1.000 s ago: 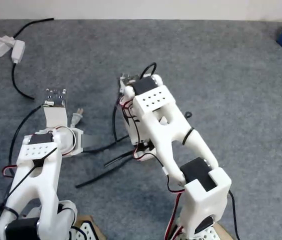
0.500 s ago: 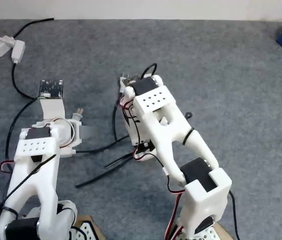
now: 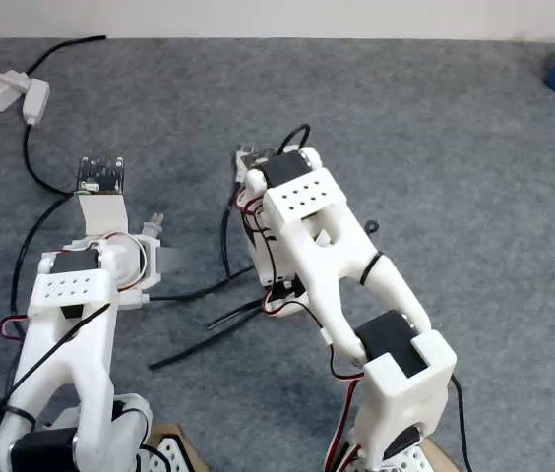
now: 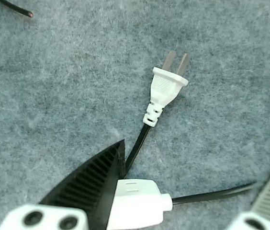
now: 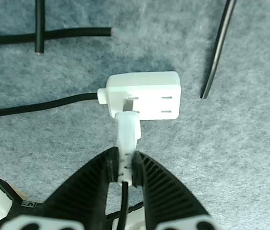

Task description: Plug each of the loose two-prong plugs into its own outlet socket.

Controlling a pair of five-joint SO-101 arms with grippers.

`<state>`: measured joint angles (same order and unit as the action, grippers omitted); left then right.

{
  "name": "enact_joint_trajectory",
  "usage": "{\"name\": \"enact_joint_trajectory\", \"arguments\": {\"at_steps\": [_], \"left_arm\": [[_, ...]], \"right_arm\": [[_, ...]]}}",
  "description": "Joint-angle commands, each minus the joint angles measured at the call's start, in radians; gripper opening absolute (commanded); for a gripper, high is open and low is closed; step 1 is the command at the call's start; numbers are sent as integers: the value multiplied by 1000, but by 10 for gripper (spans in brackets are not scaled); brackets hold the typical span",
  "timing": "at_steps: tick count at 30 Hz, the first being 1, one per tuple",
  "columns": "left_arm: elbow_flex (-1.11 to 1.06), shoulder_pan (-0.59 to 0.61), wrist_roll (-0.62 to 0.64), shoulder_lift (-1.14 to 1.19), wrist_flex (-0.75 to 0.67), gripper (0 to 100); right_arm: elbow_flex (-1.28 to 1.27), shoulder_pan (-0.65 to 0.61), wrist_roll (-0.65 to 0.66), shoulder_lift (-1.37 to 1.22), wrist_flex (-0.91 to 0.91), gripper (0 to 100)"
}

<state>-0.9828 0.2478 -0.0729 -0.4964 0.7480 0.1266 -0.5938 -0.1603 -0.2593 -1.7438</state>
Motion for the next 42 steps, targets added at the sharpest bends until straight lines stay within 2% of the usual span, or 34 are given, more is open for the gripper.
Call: {"name": "enact_joint_trajectory", "arguments": {"at_steps": [1, 16, 26, 42], "left_arm": [[38, -13, 9, -13, 8, 436], [36, -13, 9, -13, 3, 436], [36, -16, 9, -13, 6, 436], [38, -18, 9, -13, 6, 436]], "right_arm": [[-1, 30, -15, 10, -2, 7], [-53, 35, -21, -2, 44, 7], [-45, 36, -18, -265, 171, 7], [-51, 38, -12, -429, 254, 7]]}}
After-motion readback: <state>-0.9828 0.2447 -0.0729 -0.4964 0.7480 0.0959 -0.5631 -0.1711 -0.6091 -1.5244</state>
